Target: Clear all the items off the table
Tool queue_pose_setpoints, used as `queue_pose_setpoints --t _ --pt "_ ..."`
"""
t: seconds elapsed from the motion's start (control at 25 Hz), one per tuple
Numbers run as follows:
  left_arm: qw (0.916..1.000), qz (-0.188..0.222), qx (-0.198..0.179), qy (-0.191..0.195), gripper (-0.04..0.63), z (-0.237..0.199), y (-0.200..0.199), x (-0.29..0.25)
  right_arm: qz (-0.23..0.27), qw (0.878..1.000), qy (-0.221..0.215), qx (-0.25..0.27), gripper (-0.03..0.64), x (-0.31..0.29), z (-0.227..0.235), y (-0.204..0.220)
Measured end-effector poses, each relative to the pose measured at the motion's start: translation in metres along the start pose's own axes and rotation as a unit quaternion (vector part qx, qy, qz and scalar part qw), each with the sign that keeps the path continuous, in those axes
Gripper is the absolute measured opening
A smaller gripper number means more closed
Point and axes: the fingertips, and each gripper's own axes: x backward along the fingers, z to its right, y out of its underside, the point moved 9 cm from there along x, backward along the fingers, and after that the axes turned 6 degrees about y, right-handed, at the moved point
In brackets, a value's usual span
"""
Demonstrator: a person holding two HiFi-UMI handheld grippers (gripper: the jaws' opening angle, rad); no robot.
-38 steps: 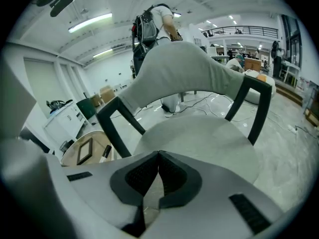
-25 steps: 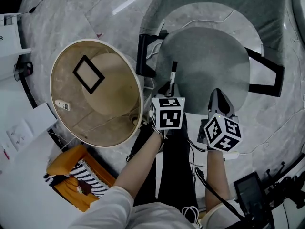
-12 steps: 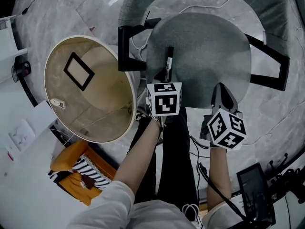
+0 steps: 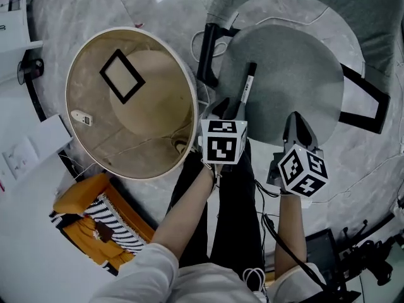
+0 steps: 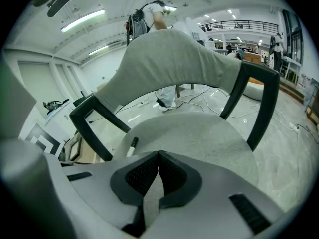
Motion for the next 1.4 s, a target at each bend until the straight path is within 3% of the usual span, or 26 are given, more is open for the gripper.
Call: queue_pose_setpoints --t 0.24,0.4,0.52,0.68,0.88,1.04,1.28,1.4 --pt "0.9984 0.047 0.03 -0.009 0.13 -0.046 0.016 0.053 -0.005 0.998 -0.045 0.05 0.024 0.003 -0.072 0.01" --pt "0.9922 0.09 0.074 -0.045 0.113 -0.096 0.029 0.103 -0.01 0.992 -0.081 0.094 0.023 0.011 -0.136 0.016" --pt "0.98 0.131 0.126 -0.08 0.087 -0.138 0.047 0.149 -0.013 0.984 -0.113 0.138 0.025 0.022 -0.187 0.021" --pt "0.957 0.181 0.183 -0.134 0.035 -0.193 0.08 0.216 -0.017 0.968 -0.155 0.199 0.024 0.036 -0.258 0.033" --pt "0.9257 0.223 0.251 -0.174 0.008 -0.251 0.131 0.277 -0.003 0.927 -0.213 0.31 0.024 0.051 -0.356 0.064" --pt "0.9055 0.237 0.293 -0.195 0.008 -0.275 0.168 0.308 -0.022 0.911 -0.247 0.329 0.024 0.064 -0.407 0.094" --pt "0.8913 0.247 0.321 -0.204 0.008 -0.289 0.196 0.319 -0.035 0.905 -0.246 0.345 0.023 0.065 -0.427 0.111" --pt "0.8913 0.242 0.328 -0.199 0.008 -0.289 0.197 0.314 -0.039 0.908 -0.235 0.345 0.023 0.06 -0.423 0.11"
